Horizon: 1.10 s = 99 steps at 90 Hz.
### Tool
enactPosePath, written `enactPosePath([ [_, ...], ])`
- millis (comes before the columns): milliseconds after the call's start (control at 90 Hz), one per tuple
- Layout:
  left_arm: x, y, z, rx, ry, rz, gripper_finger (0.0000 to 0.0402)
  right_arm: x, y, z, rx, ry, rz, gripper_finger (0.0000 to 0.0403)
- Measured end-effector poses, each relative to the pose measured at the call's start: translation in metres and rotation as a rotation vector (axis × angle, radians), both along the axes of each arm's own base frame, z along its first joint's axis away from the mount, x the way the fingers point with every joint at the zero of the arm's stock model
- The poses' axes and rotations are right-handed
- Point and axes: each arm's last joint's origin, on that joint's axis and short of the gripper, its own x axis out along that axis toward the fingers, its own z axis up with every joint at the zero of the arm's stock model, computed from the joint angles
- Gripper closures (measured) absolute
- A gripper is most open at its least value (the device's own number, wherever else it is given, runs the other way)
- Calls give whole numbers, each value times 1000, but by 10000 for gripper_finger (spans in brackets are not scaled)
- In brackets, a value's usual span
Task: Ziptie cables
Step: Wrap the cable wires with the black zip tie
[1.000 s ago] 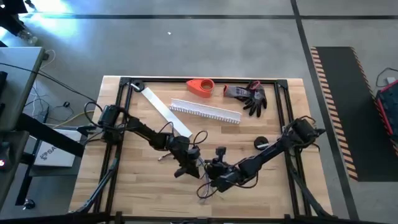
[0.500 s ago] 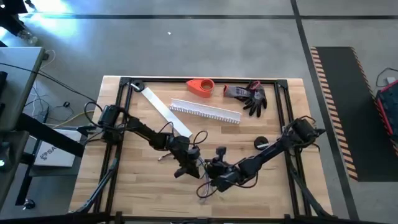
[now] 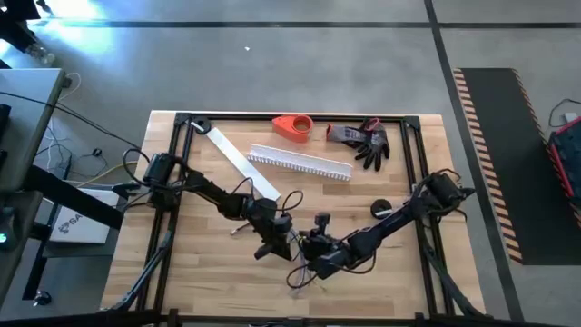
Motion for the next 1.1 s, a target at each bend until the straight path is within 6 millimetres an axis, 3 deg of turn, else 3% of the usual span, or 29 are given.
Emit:
enactPosePath([
  [433,0,0,0,-1,0,-1,402,4,7,6,-47,-43,67,403],
  [800,-1,-1,1,-47,33,-25,402,11,11,16,-427,37,288,403],
  [1100,0,5,1,-60,38,-29,402,15,14,22,-587,61,413,403],
])
